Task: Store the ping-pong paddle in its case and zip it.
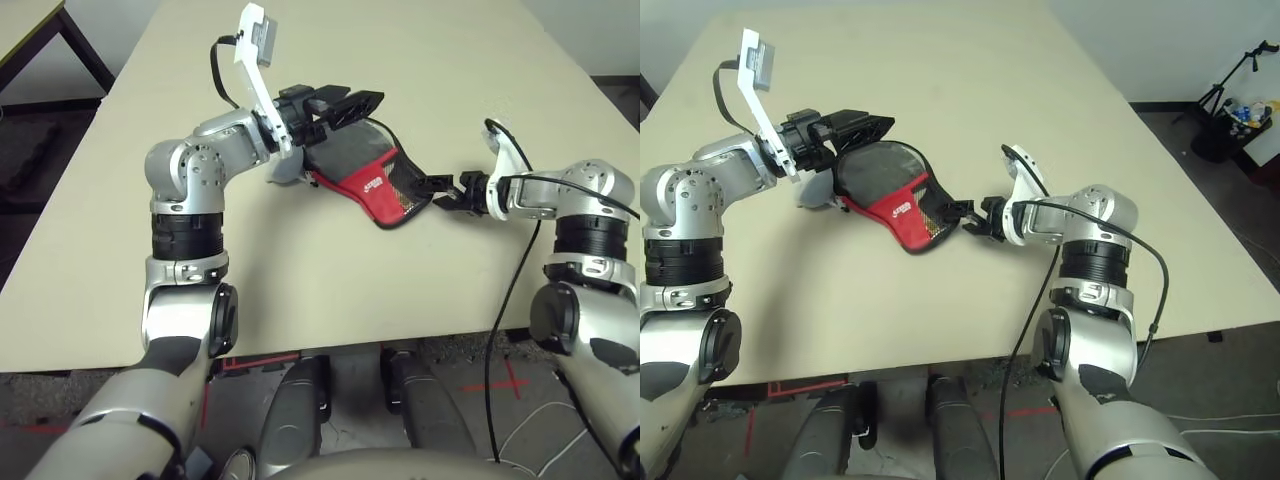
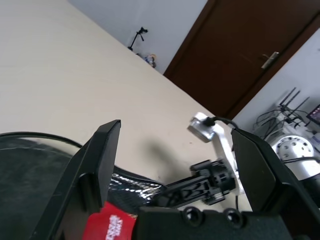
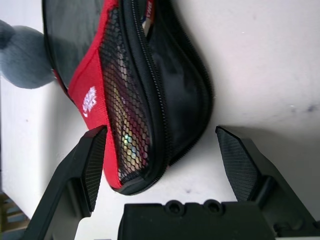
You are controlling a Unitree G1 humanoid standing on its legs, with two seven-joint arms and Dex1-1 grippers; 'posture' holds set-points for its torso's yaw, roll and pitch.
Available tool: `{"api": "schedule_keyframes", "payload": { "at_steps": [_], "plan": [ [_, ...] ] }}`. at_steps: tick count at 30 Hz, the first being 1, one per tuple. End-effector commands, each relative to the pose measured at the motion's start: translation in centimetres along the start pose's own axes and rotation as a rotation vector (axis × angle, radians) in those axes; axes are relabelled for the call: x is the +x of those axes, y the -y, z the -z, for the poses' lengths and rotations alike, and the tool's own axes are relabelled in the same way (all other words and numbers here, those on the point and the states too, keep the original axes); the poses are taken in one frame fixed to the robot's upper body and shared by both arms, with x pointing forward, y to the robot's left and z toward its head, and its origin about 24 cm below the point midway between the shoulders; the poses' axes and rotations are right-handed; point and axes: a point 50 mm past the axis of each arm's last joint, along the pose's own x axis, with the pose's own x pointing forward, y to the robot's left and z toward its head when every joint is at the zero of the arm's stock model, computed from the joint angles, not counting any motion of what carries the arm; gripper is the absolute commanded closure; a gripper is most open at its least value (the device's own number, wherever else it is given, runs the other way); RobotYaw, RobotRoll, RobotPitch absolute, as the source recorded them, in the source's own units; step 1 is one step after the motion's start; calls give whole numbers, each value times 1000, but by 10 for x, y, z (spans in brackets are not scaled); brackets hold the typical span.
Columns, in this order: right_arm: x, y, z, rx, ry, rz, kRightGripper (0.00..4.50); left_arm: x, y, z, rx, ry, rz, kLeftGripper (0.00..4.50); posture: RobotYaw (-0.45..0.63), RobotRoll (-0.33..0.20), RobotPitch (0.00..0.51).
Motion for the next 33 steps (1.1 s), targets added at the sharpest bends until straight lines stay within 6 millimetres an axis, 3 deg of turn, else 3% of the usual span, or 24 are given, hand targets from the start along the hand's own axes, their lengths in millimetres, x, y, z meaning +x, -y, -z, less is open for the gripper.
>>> {"api": "schedule_keyframes", "payload": {
  "at_steps": [1,11,15,26,33],
  "plan": [
    [23,4,20,77,-104,-13,37,0,2,-2,6,7,2,0,164,0,222],
    [48,0,24,142,-70,-43,37,6,2,1,-1,12,-1,0,154,0,231],
    [53,-4,24,157,-65,-57,894,7,1,1,-1,18,-8,0,158,0,232],
    [59,-13,26,140,-70,-95,4455,5,-4,2,2,33,-39,0,159,0,226],
    [50,-20,21,149,-53,-135,4483,5,-6,1,5,47,-52,0,145,0,227]
  ]
}}
